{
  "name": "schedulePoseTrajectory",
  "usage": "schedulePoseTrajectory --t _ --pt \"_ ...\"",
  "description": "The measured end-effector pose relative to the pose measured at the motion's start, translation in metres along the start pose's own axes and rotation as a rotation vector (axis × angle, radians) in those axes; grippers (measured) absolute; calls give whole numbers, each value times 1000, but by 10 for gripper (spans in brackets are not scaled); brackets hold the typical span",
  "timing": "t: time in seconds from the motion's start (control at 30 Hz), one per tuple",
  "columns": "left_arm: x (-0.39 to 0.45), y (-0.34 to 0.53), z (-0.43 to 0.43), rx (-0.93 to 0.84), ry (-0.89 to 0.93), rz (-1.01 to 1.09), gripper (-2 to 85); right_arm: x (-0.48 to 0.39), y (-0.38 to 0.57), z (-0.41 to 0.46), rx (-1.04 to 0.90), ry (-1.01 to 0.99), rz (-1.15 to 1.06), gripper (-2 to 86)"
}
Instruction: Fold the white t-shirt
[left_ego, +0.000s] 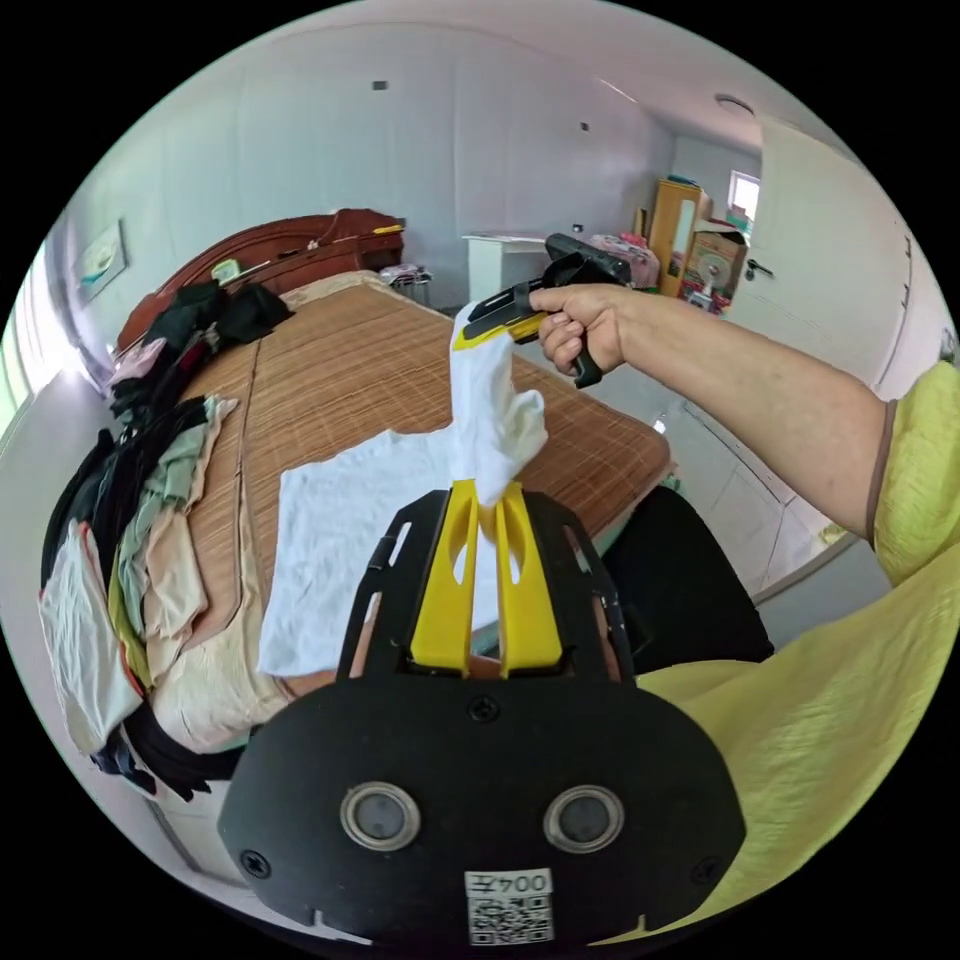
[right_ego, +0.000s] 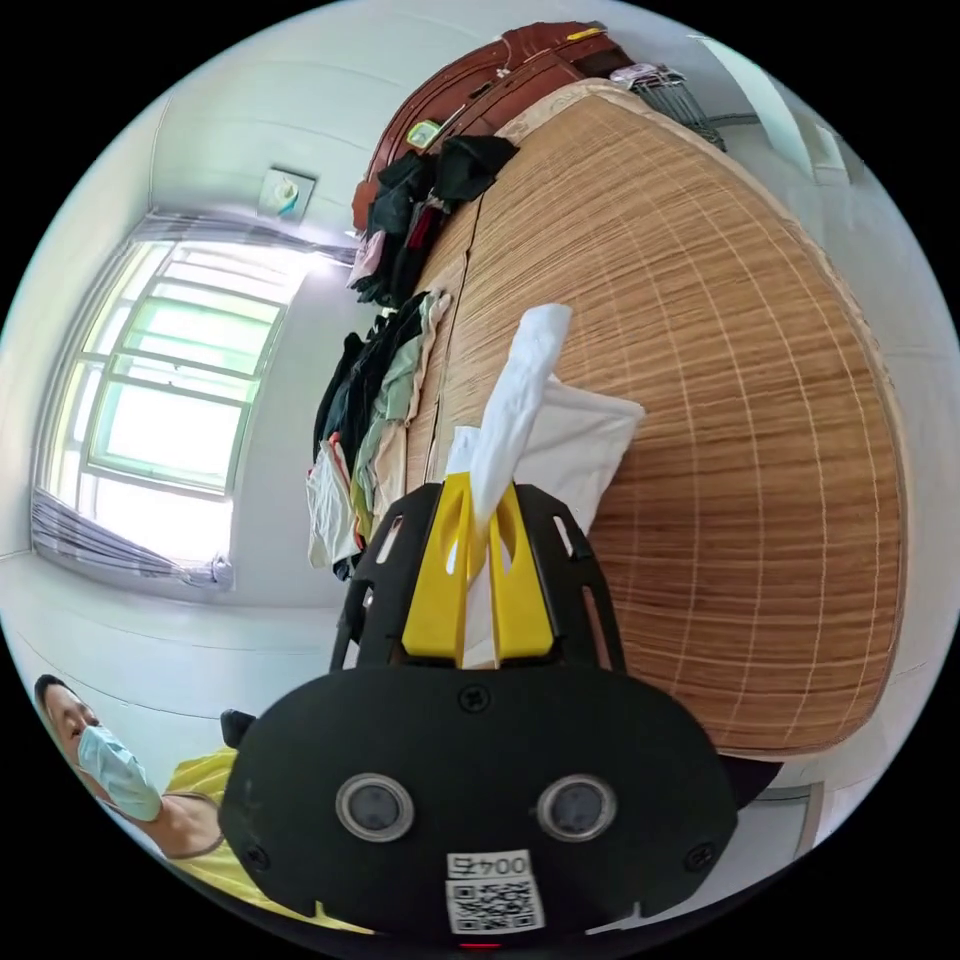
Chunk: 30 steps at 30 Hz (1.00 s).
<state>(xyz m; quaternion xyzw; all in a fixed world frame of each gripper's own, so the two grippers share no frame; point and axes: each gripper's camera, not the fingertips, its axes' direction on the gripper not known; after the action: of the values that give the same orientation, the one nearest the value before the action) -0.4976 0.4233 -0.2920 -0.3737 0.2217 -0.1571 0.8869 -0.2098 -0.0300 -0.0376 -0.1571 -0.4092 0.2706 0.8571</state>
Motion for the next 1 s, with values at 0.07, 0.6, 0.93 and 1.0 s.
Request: schedulePoseTrajectory --t 0.07,0.6,0.93,1.0 --pt "-23 5 -6 -7 -8 -54 26 -42 -19 22 -31 29 -22 38" --pt "-199 31 -17 -39 153 -510 29 -221 -75 141 -75 243 -33 36" --pt "-245 38 -22 -62 154 -649 30 -302 -88 198 -142 318 -52 36" --pt "-255 38 -21 -73 164 -678 30 -314 -90 207 -154 335 -56 36"
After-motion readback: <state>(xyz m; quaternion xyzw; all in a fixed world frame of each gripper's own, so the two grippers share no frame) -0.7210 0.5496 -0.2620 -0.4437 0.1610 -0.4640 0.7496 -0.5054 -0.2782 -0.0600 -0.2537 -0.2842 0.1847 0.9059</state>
